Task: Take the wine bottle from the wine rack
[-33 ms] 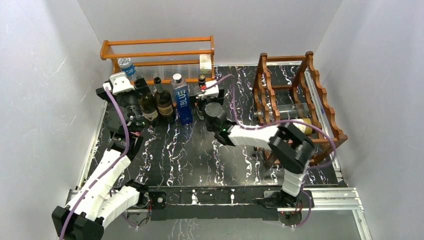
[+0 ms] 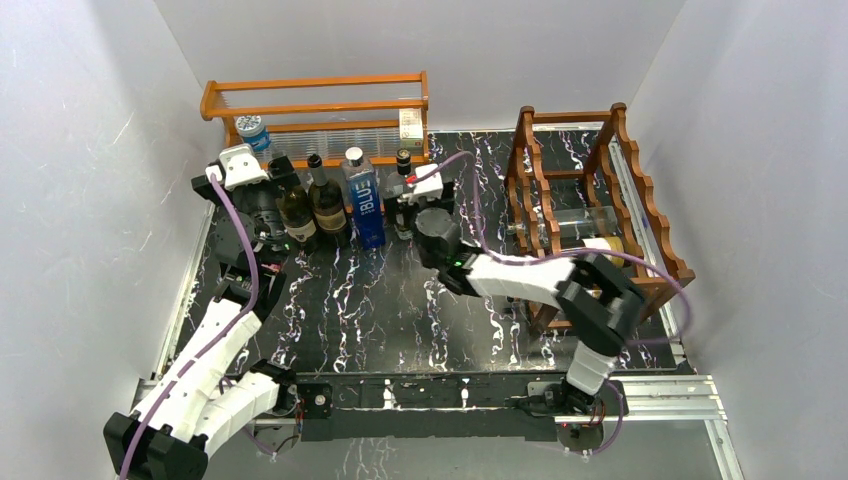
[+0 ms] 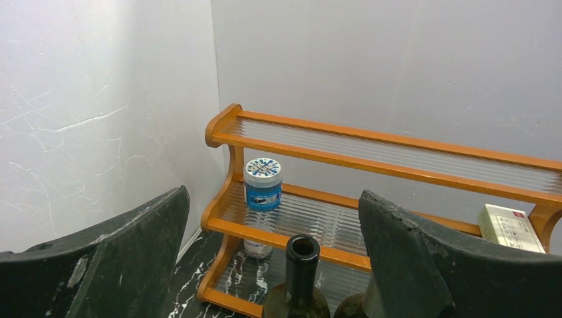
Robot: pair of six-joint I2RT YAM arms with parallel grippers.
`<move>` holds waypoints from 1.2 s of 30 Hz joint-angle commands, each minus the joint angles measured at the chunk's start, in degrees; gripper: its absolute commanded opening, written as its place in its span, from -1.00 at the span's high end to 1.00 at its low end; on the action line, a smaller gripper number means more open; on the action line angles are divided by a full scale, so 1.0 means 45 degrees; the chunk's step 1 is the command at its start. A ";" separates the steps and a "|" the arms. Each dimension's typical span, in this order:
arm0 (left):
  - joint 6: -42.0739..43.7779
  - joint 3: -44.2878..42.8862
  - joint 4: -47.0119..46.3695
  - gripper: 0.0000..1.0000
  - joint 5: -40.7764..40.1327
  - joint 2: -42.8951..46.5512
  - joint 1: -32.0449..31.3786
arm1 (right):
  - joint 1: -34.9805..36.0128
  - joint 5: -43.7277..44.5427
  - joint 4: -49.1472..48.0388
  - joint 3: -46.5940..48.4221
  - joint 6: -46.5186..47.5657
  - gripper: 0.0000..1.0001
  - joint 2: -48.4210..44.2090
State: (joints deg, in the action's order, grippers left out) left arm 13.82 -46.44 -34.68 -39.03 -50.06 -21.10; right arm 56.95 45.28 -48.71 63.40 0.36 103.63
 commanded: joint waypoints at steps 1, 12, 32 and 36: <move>-0.0292 0.0006 -0.0522 -0.96 -0.0032 0.0332 0.0064 | 0.0215 -0.2366 0.5621 -0.1681 -0.0383 -0.96 -0.4132; -0.1109 -0.0333 0.0366 -0.96 0.0089 0.0080 0.0001 | 0.0216 -0.2041 1.7744 -0.1416 0.0874 -0.96 -0.8805; -0.0939 -0.0290 0.0389 -0.96 -0.0038 -0.0072 -0.0271 | 0.0215 -0.1074 2.1086 -0.0827 0.3197 -0.96 -0.6391; -0.0977 -0.0287 0.0411 -0.96 0.0047 -0.0073 -0.0311 | 0.0186 0.1124 2.0107 -0.0893 0.3355 -0.96 -0.5128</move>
State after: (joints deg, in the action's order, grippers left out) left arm 9.37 -46.48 -30.39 -38.96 -51.13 -22.11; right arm 57.84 40.75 45.95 59.11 13.52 76.12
